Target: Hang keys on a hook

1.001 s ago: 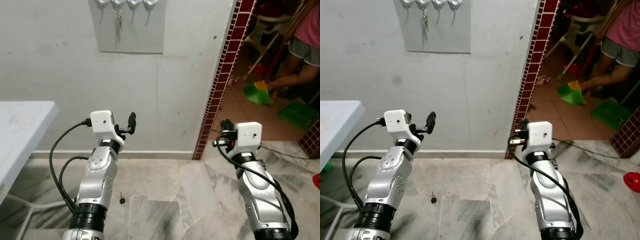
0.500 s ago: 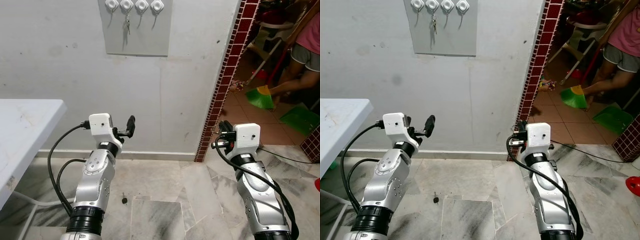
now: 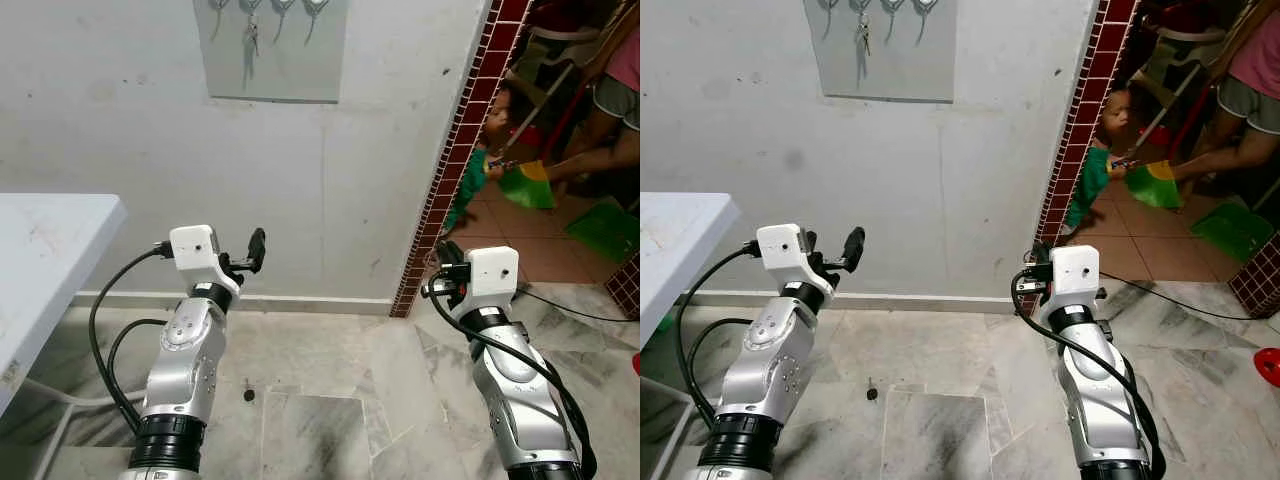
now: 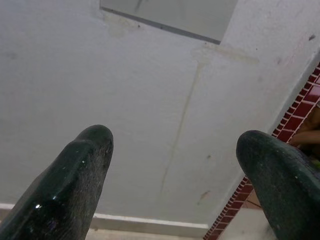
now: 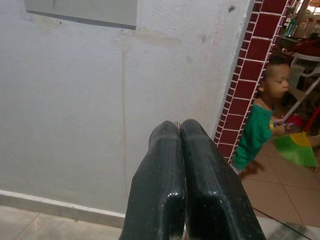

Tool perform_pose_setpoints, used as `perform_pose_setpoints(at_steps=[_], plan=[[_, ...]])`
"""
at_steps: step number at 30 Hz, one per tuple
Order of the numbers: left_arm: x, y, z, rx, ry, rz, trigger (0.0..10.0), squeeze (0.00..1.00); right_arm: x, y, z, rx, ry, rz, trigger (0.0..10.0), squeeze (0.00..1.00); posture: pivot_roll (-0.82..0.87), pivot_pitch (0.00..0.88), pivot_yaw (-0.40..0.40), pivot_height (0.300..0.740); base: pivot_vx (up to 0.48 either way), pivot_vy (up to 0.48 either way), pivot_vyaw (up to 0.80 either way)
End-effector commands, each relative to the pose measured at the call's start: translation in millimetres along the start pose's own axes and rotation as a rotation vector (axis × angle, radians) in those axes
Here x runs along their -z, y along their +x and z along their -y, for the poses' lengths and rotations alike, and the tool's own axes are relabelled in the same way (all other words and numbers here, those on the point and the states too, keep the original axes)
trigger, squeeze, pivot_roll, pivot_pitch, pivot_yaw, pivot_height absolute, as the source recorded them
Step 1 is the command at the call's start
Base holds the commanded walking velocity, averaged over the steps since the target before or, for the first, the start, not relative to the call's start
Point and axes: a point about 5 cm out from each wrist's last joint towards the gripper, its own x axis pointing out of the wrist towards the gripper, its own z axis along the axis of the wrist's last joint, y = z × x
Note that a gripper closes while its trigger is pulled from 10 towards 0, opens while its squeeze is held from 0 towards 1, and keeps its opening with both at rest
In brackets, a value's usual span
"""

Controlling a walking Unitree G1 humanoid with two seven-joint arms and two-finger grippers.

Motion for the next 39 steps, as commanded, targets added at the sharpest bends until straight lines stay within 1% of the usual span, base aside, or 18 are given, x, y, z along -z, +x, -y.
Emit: perform_pose_setpoints(at_steps=[1, 10, 16, 18, 21, 22, 23, 24, 25, 27, 30, 35, 39], plan=[[-2.2, -1.5, -2.0, -0.006, -0.001, 0.003, 10.0, 0.0, -7.0, 1.8, -1.7, -0.01, 0.003, 0.025, 10.0, 0.0, -0.03, 0.067, -0.017, 0.732, 0.0, 0.33, 0.0], [-2.6, -1.4, -1.8, -0.004, 0.006, 0.003, 10.0, 0.0, -7.2, 2.1, -2.0, -0.012, 0.002, 0.025, 10.0, 0.0, -0.03, 0.066, -0.018, 0.732, 0.0, 0.341, 0.0], [-3.3, -1.0, -1.0, 0.003, 0.03, 0.008, 10.0, 0.0, -7.0, 2.3, -3.4, -0.014, 0.004, 0.026, 10.0, 0.0, -0.03, 0.062, -0.018, 0.732, 0.254, 0.33, 0.0], [-4.4, -0.8, 0.7, 0.008, 0.037, 0.015, 10.0, 0.0, -7.0, 2.5, -4.1, -0.017, 0.005, 0.026, 10.0, 0.0, -0.03, 0.061, -0.019, 0.732, 0.33, 0.0, 0.0], [-2.0, -0.5, -0.1, -0.014, 0.046, -0.013, 10.0, 0.0, -6.6, 2.0, -5.2, -0.021, 0.006, 0.026, 10.0, 0.0, -0.03, 0.057, -0.018, 0.732, 0.0, 0.0, 0.0], [-2.5, -0.6, 0.2, -0.013, 0.077, -0.001, 10.0, 0.0, -6.5, 2.0, -5.7, -0.024, 0.007, 0.026, 10.0, 0.0, -0.03, 0.054, -0.018, 0.732, 0.0, 0.0, 0.0], [-2.5, -0.6, 0.2, -0.013, 0.077, -0.001, 10.0, 0.0, -6.5, 2.0, -5.7, -0.024, 0.007, 0.026, 10.0, 0.0, -0.03, 0.054, -0.018, 0.732, 0.0, 0.0, 0.0], [-2.5, -1.0, 0.7, -0.012, 0.102, 0.002, 10.0, 0.0, -6.4, 2.0, -6.1, -0.025, 0.007, 0.025, 10.0, 0.0, -0.03, 0.053, -0.019, 0.732, 0.0, 0.0, 0.0], [-2.1, -1.1, 0.6, -0.014, 0.105, -0.001, 10.0, 0.0, -6.3, 2.0, -6.4, -0.026, 0.007, 0.025, 10.0, 0.0, -0.03, 0.05, -0.019, 0.732, 0.0, 0.0, 0.0], [-3.3, -1.9, 1.1, 0.002, 0.09, 0.017, 10.0, 0.0, -6.1, 1.9, -7.5, -0.029, 0.008, 0.025, 10.0, 0.0, -0.03, 0.047, -0.017, 0.732, 0.0, 0.0, 0.0], [-2.4, -1.7, 0.6, 0.005, 0.083, -0.005, 10.0, 0.0, -6.0, 1.9, -8.3, -0.031, 0.01, 0.026, 10.0, 0.0, -0.02, 0.046, -0.018, 0.732, 0.0, 0.0, 0.0], [-5.1, -1.5, 1.8, 0.019, 0.091, 0.01, 10.0, 0.0, -6.5, 2.3, -9.6, -0.033, 0.017, 0.031, 10.0, 0.0, -0.02, 0.04, -0.017, 0.732, 0.0, 0.0, 0.0], [-4.8, -1.5, 1.7, 0.02, 0.079, 0.007, 10.0, 0.0, -6.3, 2.3, -9.9, -0.034, 0.019, 0.033, 10.0, 0.0, -0.02, 0.035, -0.016, 0.732, 0.0, 0.0, 0.0]])
